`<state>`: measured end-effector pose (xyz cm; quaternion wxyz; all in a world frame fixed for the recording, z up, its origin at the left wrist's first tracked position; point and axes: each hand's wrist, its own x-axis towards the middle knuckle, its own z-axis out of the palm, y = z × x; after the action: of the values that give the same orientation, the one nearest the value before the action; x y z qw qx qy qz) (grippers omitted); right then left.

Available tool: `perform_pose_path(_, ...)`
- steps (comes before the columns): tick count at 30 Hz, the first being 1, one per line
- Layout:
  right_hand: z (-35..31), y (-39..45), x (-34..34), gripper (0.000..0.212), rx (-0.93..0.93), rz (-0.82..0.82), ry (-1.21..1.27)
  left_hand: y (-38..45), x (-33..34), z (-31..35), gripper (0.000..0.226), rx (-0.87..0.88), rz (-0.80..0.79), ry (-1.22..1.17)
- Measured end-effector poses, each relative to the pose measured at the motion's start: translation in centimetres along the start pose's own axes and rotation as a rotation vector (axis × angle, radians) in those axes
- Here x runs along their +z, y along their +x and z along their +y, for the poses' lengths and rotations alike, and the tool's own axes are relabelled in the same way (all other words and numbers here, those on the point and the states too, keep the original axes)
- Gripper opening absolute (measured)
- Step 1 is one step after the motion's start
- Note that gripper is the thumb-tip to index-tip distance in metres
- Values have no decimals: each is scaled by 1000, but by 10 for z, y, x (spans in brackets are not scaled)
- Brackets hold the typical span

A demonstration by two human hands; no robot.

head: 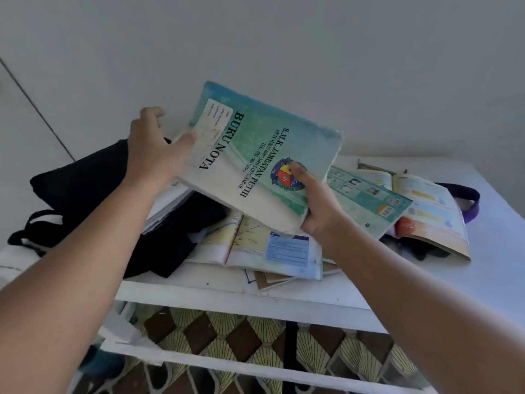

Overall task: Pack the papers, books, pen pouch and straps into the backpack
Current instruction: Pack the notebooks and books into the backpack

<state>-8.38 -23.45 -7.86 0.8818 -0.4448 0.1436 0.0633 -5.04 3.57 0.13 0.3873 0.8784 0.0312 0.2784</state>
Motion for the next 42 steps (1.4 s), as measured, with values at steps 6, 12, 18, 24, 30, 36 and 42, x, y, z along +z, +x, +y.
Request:
perform_pose_path(6,19,-4,51,33,133,-54,160,-37,-28,-33,25,55,192,-83)
perform_pose_path(12,61,-2,87,35,249,3,38,-54,-50,-76,9,-85,238,-18)
perform_pose_path(18,86,-7,89,26,325,75,-74,-29,-54,-130,16,3,-29,423)
perform_pose_path(24,90,6,110,39,320,153,-148,7,-46,-142,28,-157,-323,803)
perform_pose_path(30,96,13,120,34,358,178,-165,35,-41,-173,43,-126,-343,1003)
perform_pose_path(36,97,19,129,28,349,185,-174,53,-44,-188,66,-35,-250,1011)
perform_pose_path(42,113,31,155,30,370,229,-161,86,-61,-179,55,166,-83,903)
